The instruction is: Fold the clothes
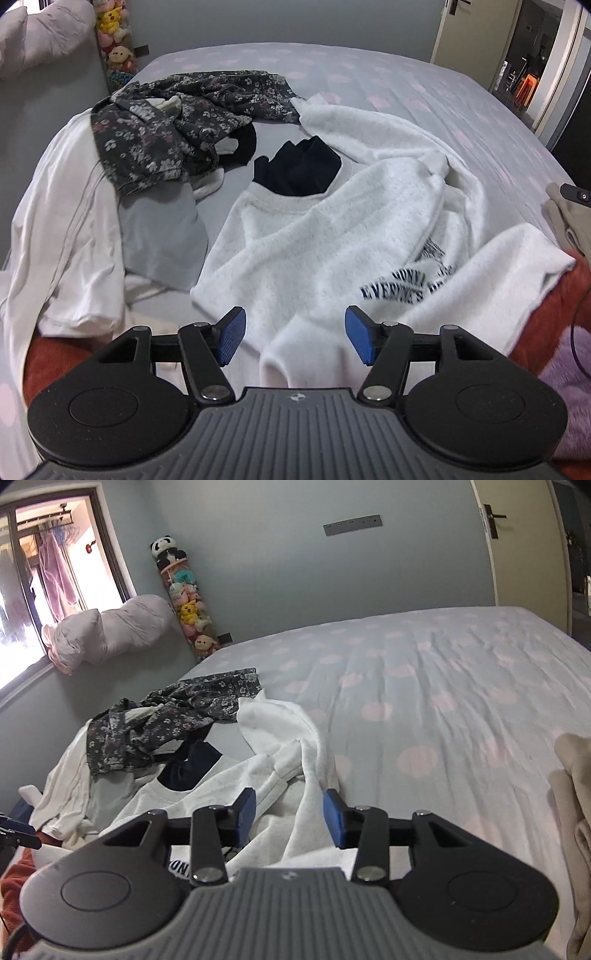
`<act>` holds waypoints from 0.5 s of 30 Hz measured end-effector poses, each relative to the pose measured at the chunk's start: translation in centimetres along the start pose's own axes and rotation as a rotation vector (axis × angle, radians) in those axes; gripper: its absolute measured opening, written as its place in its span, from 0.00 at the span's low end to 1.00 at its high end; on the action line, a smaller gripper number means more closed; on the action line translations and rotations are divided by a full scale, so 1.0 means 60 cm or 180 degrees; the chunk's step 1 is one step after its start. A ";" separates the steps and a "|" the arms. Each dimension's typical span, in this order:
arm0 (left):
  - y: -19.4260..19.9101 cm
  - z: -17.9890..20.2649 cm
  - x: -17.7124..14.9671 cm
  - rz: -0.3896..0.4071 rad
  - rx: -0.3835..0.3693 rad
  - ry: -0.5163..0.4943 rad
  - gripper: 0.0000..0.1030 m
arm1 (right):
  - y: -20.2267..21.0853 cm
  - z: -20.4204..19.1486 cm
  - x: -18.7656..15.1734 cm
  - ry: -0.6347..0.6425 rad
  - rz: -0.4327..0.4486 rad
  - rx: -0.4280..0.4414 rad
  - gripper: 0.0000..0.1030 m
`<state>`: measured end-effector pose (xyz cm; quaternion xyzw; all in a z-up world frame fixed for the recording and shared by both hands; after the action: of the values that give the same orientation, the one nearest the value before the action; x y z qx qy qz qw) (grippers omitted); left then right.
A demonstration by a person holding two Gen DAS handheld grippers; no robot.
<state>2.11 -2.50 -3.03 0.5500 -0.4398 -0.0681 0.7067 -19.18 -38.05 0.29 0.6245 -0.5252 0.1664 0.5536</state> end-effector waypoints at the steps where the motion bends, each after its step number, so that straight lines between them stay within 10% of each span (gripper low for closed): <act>1: -0.013 -0.001 0.009 0.0012 0.0008 0.0013 0.56 | -0.012 -0.006 0.003 0.0028 -0.0017 0.0016 0.44; 11: -0.157 -0.074 0.083 -0.0035 0.0028 0.0387 0.56 | -0.169 -0.049 0.008 0.0391 -0.0457 0.0051 0.44; 15: -0.200 -0.088 0.091 -0.0116 -0.0052 0.0458 0.56 | -0.240 -0.044 -0.011 0.0269 -0.0706 0.0076 0.64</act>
<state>13.73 -6.49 -10.13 0.5556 -0.3771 -0.0449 0.7396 -6.34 -37.81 -6.78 0.6777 -0.4270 0.1365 0.5829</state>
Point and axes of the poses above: each gripper's, at about its wrist camera, not at the fingertips, and y roughly against the way its jaws point, z to its right, x to its top, the point moved 8 cm from there along -y, roughly the way its jaws point, and after that the axes turned 4 degrees about -y, right-handed, at the moved point
